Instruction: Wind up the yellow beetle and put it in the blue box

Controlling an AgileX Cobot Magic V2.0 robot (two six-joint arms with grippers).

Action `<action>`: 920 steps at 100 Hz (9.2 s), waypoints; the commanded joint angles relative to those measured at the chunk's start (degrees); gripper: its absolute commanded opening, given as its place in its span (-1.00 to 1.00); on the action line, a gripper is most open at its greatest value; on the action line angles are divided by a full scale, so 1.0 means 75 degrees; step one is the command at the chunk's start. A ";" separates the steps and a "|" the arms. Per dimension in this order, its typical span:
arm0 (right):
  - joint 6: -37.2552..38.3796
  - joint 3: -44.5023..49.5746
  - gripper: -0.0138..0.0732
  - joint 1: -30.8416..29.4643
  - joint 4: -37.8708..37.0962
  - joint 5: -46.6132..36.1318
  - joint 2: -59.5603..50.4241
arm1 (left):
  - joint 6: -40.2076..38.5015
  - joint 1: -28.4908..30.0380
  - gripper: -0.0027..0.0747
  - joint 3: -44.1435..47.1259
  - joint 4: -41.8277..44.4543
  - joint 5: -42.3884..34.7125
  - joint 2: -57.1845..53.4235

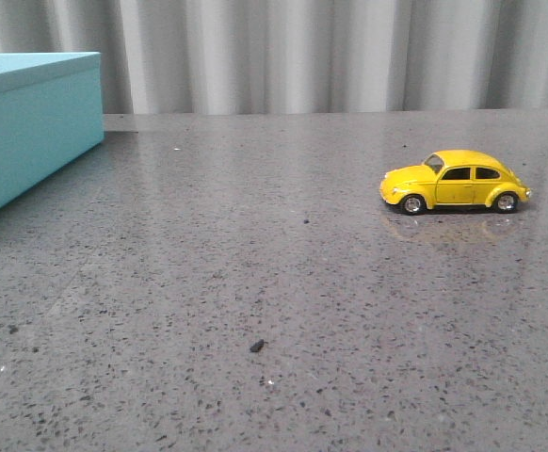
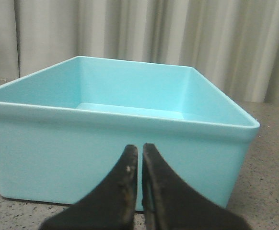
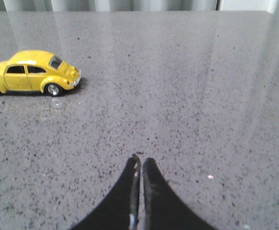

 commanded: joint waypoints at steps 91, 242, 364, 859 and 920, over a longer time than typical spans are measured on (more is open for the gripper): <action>-0.0073 0.0164 -0.78 -0.0041 -0.0121 -0.1451 -0.0115 | -0.0067 0.0000 -0.99 0.0166 -0.0005 -0.0720 -0.0233; -0.0073 -0.3321 -0.78 -0.0008 0.0118 0.0780 0.3528 | -0.0067 0.0000 -0.99 -0.1850 -0.0051 0.0334 0.0962; 0.0050 -1.1099 -0.78 0.2438 0.0442 0.5846 1.1932 | -0.0067 0.0000 -0.99 -0.1850 -0.0096 0.0318 0.0962; 0.0338 -1.0135 -0.78 0.1363 0.0220 0.4654 0.6295 | 0.3119 -0.2284 -0.03 -0.6314 -0.1886 0.2472 0.5679; 0.0338 -0.9793 -0.78 0.1363 0.0220 0.4783 0.5707 | 0.5118 -0.4979 0.33 -0.9067 -0.1201 0.4656 0.9222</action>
